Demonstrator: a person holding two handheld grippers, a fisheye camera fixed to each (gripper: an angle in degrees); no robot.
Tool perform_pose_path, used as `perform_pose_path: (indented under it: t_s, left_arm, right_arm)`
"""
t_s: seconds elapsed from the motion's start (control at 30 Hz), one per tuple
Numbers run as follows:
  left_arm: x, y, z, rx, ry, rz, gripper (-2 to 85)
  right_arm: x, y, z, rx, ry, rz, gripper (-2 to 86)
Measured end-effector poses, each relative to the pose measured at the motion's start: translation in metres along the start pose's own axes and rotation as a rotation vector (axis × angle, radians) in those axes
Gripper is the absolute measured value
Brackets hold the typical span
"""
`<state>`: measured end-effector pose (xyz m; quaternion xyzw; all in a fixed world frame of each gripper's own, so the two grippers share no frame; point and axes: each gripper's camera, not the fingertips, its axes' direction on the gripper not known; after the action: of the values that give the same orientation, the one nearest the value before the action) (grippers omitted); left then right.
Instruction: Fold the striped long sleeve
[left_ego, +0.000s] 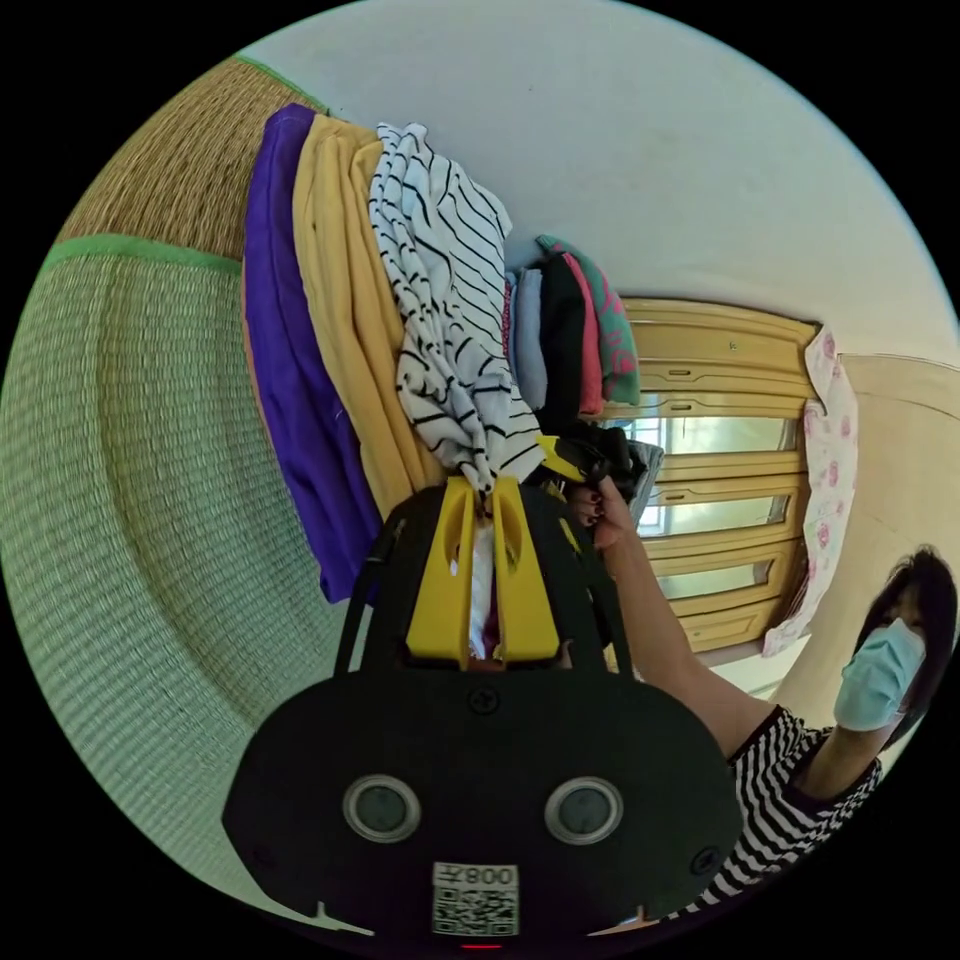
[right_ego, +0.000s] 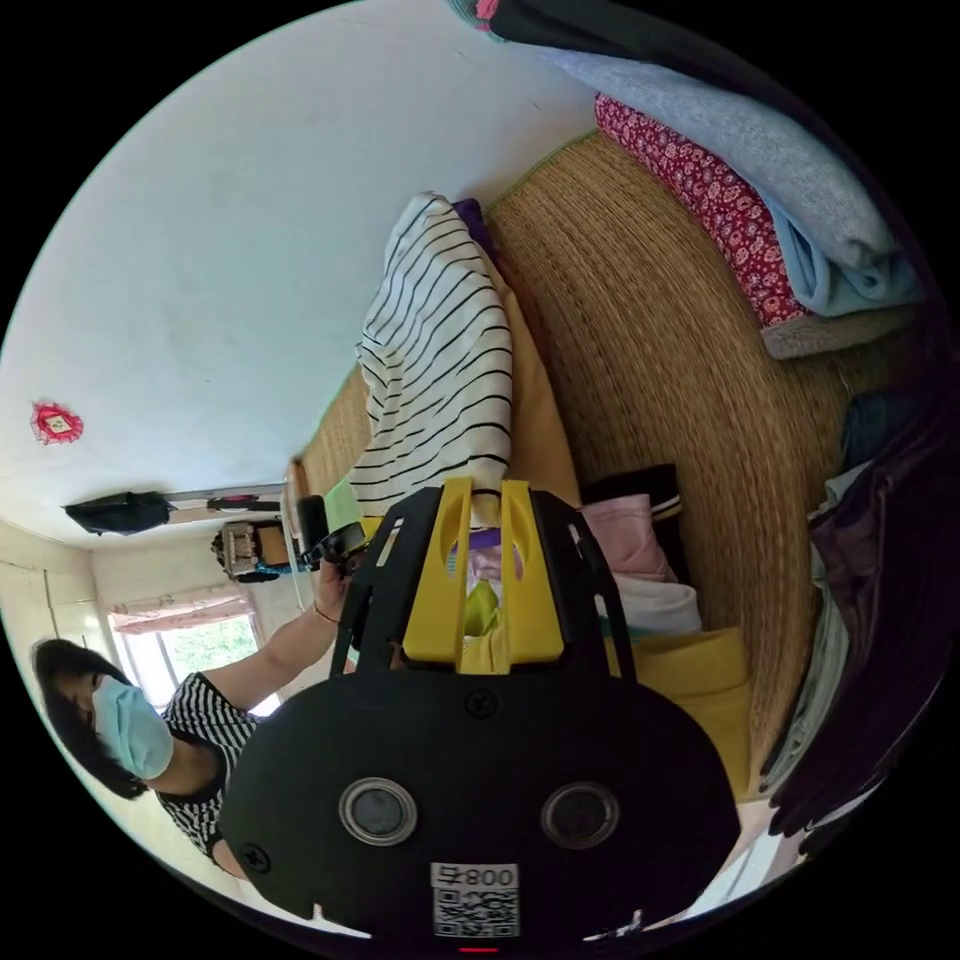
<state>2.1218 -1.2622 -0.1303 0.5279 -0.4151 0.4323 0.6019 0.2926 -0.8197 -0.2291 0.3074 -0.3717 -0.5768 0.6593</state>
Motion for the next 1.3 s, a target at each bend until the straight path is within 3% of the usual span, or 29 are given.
perform_pose_path:
  t_s: [0.2,0.37,0.67,0.8,1.1,1.17,1.3]
  left_arm:
    - [0.033,-0.017,0.007,-0.007,-0.04,0.02,2.5]
    - [0.067,-0.021,0.007,-0.019,-0.022,0.058,1.0]
    - [0.133,-0.065,-0.003,0.087,-0.13,0.219,0.2]
    - [0.146,-0.088,-0.008,0.158,-0.207,0.241,0.2]
    - [0.167,-0.155,0.044,-0.012,-0.482,0.341,0.1]
    - [0.167,-0.156,0.057,-0.063,-0.642,0.383,0.0]
    - [0.158,-0.149,0.059,-0.078,-0.643,0.382,0.1]
  right_arm:
    - [-0.037,-0.019,-0.011,0.008,0.243,0.008,1.2]
    - [-0.1,-0.03,-0.012,0.068,0.293,-0.108,0.3]
    - [-0.244,-0.068,0.118,-0.201,0.229,-0.378,0.1]
    - [-0.265,-0.062,0.173,-0.262,0.39,-0.344,0.1]
    - [-0.292,0.013,0.178,-0.064,0.408,-0.324,0.1]
    - [-0.3,0.032,0.184,-0.038,0.445,-0.348,0.1]
    - [-0.303,0.064,0.185,0.052,0.444,-0.34,0.1]
